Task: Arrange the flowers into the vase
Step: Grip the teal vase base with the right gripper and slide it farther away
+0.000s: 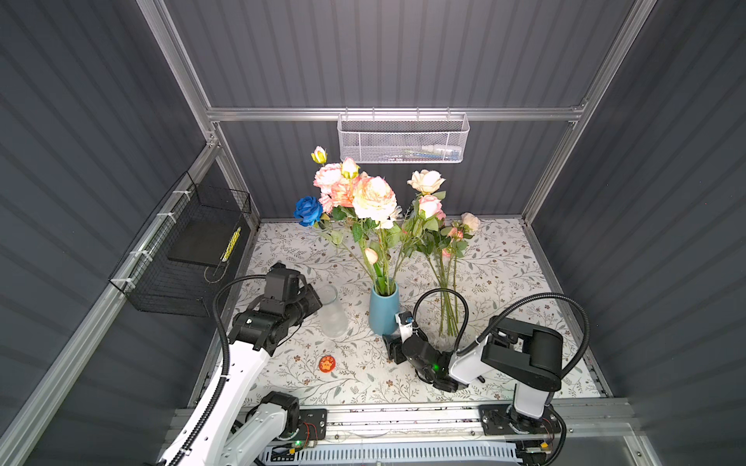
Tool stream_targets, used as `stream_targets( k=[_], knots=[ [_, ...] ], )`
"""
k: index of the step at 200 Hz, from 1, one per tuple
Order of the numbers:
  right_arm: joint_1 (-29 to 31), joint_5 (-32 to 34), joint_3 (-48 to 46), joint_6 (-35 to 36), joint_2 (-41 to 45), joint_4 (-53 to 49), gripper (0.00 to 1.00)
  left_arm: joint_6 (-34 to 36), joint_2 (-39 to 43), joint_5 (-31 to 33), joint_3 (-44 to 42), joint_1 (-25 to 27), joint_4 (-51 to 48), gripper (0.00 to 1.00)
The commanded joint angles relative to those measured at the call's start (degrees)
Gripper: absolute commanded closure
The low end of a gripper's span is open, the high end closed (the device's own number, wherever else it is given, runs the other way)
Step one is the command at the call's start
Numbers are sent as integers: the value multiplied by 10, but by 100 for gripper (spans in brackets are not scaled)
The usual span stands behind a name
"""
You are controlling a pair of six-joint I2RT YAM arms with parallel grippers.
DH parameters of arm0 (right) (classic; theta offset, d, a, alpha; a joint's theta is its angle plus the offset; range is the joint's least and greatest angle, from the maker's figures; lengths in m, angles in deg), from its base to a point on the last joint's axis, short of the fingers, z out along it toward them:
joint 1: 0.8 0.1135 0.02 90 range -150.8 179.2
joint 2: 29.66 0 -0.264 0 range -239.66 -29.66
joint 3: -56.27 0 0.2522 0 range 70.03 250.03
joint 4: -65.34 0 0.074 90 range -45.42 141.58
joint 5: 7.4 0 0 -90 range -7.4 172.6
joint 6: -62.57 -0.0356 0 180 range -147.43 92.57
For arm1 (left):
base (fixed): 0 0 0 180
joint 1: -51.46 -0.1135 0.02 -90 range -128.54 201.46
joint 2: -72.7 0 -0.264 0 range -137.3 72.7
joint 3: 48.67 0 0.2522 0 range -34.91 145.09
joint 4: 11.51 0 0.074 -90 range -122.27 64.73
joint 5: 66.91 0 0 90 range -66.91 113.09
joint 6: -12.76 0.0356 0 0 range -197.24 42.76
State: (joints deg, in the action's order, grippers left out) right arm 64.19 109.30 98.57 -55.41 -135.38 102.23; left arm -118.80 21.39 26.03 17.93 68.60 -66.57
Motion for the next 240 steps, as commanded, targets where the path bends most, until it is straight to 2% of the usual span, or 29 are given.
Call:
stream_targets(
  k=[1,240],
  knots=[
    [-16,-42,6,3,-34,-90,26,6,12,-10,-1,-1,-15,100],
    [-108,-137,256,64,-159,-205,27,14,30,-10,-3,-1,-38,100]
  ],
)
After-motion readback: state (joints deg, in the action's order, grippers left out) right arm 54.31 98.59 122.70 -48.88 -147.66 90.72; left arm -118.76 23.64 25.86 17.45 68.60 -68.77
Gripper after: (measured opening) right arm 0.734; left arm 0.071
